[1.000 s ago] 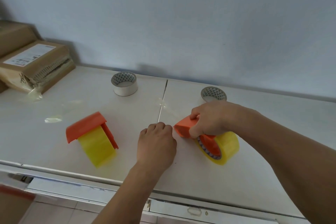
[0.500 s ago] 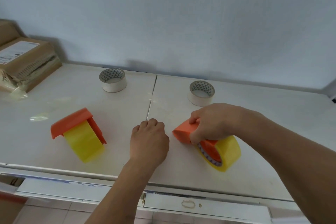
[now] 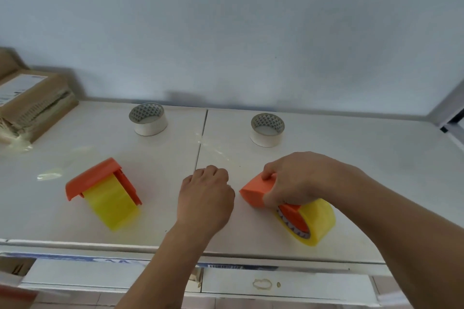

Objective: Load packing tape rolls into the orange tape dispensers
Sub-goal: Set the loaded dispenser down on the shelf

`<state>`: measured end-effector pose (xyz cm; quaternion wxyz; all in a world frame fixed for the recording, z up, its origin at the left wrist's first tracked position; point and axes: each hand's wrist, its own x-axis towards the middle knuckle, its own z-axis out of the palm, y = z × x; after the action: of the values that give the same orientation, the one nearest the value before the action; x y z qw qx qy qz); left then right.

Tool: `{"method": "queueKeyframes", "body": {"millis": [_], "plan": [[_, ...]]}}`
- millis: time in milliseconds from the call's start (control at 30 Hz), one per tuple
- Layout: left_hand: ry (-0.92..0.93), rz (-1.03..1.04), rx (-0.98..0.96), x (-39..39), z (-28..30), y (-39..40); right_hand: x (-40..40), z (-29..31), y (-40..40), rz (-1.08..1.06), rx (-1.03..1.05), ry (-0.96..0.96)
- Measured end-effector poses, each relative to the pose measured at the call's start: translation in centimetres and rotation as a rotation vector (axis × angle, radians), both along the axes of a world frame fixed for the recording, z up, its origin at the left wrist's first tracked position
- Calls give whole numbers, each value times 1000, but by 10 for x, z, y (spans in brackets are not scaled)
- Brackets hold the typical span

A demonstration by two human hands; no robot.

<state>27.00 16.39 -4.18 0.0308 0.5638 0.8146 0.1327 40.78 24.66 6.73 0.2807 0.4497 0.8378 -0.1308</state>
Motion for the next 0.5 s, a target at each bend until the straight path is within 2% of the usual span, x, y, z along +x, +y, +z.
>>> {"method": "queueKeyframes", "body": {"millis": [333, 500], "plan": [[-15, -31, -4, 7, 23, 15, 5, -3, -3, 9, 25, 7], [-87, -11, 28, 6, 45, 17, 13, -5, -3, -27, -21, 65]]}}
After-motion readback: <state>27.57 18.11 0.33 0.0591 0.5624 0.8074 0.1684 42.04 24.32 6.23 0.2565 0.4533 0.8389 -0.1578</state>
